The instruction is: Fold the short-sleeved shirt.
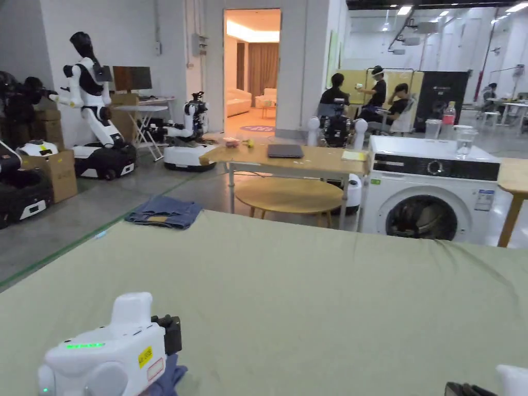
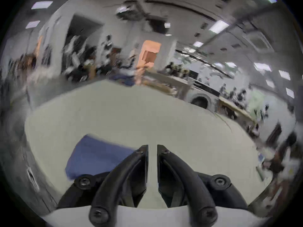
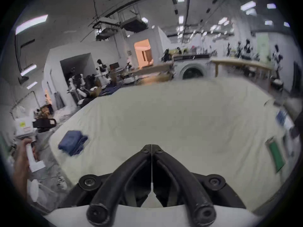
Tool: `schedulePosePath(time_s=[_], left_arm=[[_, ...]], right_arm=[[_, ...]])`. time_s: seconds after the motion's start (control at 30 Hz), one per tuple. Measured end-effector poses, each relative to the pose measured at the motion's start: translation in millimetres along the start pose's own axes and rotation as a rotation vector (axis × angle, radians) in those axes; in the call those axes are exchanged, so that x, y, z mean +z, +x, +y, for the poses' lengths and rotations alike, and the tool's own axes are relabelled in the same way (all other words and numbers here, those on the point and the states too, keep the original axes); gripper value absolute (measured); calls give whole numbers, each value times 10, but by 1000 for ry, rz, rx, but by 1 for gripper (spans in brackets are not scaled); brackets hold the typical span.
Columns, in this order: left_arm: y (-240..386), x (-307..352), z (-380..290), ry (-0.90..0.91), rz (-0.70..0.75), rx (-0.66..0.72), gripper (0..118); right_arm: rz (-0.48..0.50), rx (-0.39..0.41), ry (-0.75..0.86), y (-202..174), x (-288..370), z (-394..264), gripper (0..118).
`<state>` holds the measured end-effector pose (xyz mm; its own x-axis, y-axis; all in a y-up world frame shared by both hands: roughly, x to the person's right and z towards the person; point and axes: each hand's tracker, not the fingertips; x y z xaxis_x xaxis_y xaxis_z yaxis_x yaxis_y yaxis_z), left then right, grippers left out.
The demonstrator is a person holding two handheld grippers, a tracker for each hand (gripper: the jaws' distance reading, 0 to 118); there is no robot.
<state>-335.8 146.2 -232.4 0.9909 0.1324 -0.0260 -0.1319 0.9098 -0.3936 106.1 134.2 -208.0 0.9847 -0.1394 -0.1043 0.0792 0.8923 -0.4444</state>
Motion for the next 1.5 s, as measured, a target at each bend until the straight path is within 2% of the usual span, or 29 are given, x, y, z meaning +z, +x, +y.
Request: schedulePosePath(time_s=[0.07, 0.13, 0.2, 0.3, 0.47, 0.67, 0.77, 0.83, 0.87, 0.93, 0.97, 1.0, 1.03, 1.07, 1.13, 1.23, 1.4, 1.5], left_arm=[[617, -8, 211, 60, -26, -138, 7], [1066, -4, 388, 125, -37, -212, 7], [1466, 5, 583, 187, -55, -239, 7], [1791, 12, 812, 232, -57, -259, 7], [1965, 48, 1035, 246, -50, -268, 7], [1927, 26, 1062, 235, -62, -238, 7], [1880, 39, 1040, 231, -60, -226, 7], [1877, 15, 1029, 224, -58, -220, 7], [1870, 19, 1024, 220, -52, -217, 14], [1872, 6, 1007, 222, -59, -213, 30], [1875, 11, 995, 231, -59, -217, 47], [1878, 12, 983, 233, -63, -215, 82], [1884, 8, 980, 233, -65, -215, 103], [1903, -12, 960, 234, -67, -215, 112], [1915, 20, 945, 269, -70, -220, 113], [1942, 33, 958, 281, -69, -228, 113], [1952, 63, 977, 289, -80, -207, 113], [1956, 50, 967, 281, -92, -197, 113]], right_arm=[[-46, 17, 72, 107, 50, 297, 0], [-66, 18, 136, 202, 96, 550, 0], [-114, 44, 214, 261, 173, 814, 0], [-138, 67, 305, 318, 282, 1090, 0], [-142, 51, 366, 376, 414, 1301, 0], [-140, 75, 383, 310, 392, 1280, 0], [-138, 79, 375, 285, 360, 1259, 6], [-138, 77, 371, 279, 350, 1251, 15], [-134, 75, 367, 276, 347, 1249, 22], [-117, 71, 354, 267, 329, 1253, 50], [-111, 70, 351, 261, 322, 1248, 66], [-109, 71, 354, 249, 312, 1233, 83], [-109, 74, 359, 239, 310, 1229, 92], [-113, 81, 372, 225, 310, 1218, 96], [-128, 100, 399, 196, 319, 1206, 97], [-221, 144, 372, 142, 271, 1239, 97], [-180, 88, 315, 145, 277, 1283, 97], [-274, 124, 293, 54, 276, 1276, 97]])
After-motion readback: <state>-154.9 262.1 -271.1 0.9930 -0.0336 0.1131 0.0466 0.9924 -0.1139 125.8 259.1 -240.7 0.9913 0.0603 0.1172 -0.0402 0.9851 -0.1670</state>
